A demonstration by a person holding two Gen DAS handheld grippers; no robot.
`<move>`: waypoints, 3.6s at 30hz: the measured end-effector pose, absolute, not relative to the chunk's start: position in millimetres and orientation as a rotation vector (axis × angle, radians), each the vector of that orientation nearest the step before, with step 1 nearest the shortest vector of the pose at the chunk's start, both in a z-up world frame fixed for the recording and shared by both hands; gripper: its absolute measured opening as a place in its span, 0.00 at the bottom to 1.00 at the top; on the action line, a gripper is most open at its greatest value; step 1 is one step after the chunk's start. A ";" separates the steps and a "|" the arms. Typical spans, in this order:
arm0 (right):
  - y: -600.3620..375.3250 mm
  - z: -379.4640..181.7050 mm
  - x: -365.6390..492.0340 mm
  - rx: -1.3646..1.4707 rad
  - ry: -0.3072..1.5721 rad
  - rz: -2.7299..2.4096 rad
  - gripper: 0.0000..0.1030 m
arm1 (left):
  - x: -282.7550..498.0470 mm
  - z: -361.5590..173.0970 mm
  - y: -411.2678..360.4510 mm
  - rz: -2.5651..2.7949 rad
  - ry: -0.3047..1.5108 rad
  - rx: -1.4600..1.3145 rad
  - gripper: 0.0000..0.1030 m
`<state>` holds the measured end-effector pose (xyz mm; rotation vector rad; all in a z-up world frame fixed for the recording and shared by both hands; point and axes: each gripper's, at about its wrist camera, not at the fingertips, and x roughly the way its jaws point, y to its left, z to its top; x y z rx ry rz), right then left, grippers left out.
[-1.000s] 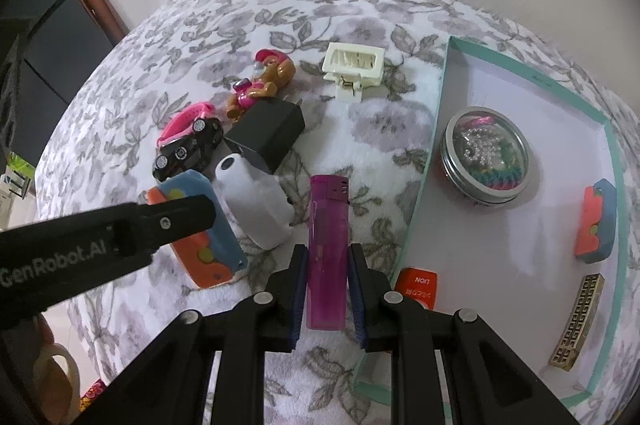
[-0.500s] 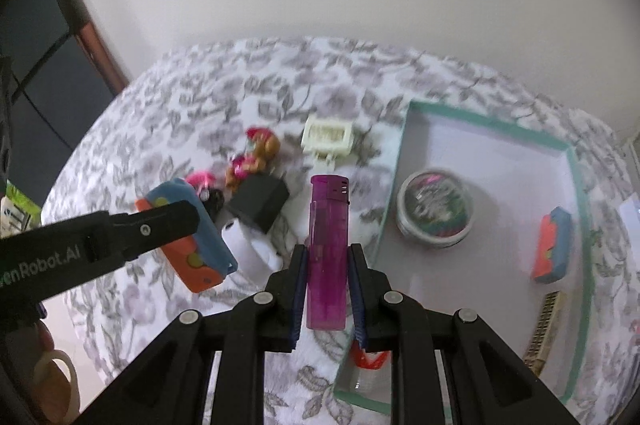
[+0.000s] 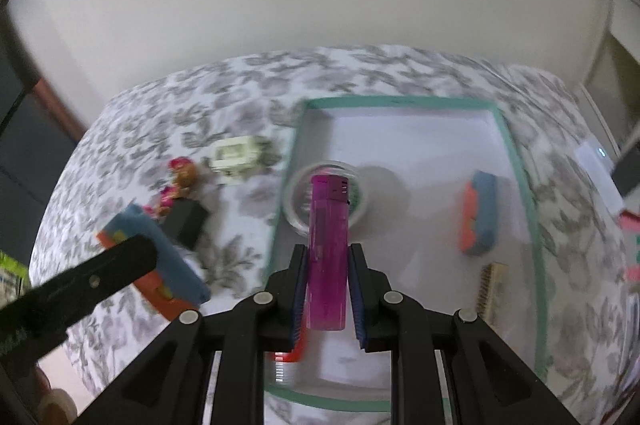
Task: Organize rigid objects
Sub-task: 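Carry the orange-blue toy and purple lighter over the tray with both grippers, then open the left gripper to drop the toy while the right releases the lighter, then move both tools back toward the black toy car and white band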
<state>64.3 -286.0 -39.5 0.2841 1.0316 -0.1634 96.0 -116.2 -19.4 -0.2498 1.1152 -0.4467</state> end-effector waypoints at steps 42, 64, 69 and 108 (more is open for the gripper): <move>-342.4 -103.8 44.1 0.346 1.261 -0.358 0.21 | 86.7 -91.2 -195.9 -0.591 1.271 -0.067 0.37; -350.2 -104.3 42.8 0.438 1.257 -0.339 0.23 | 84.8 -76.8 -183.3 -0.577 1.216 -0.075 0.49; -342.2 -87.9 43.6 0.406 1.213 -0.317 0.23 | 87.7 -63.1 -171.0 -0.553 1.174 -0.111 0.49; -278.9 -62.3 66.7 0.071 1.106 -0.253 0.94 | 112.5 -62.5 -84.6 -0.108 1.079 -0.175 0.95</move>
